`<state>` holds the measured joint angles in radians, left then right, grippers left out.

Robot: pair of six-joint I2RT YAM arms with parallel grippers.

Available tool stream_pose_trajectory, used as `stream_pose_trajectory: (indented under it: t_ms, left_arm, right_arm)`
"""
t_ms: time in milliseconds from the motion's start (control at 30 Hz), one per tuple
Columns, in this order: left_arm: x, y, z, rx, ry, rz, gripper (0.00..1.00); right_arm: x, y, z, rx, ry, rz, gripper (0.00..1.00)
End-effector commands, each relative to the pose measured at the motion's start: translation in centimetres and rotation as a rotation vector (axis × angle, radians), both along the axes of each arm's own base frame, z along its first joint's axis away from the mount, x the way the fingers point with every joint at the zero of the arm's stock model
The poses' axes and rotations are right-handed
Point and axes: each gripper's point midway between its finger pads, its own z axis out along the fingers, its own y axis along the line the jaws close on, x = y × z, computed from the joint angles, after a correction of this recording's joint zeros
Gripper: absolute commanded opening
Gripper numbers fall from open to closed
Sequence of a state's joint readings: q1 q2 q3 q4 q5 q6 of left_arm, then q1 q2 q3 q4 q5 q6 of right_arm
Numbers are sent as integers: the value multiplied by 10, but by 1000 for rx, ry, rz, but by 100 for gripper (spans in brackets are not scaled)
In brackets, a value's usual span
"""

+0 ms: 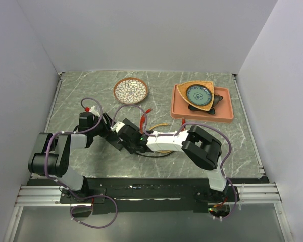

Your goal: Insert the plug into the switch port

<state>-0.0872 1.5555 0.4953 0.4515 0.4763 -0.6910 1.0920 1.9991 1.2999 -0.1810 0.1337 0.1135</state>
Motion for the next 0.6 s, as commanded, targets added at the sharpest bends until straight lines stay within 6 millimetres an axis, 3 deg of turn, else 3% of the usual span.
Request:
stream_pose_trajectory:
  t_ms: [0,567]
  left_arm:
    - [-54,-31,-18,-139,199,-128,63]
    - [-62,-33,-18,-163,200,-124,59]
  right_arm:
    - [29,37,43,198,-79,-43,0]
    - [44,59,64,263,-100,-36,0]
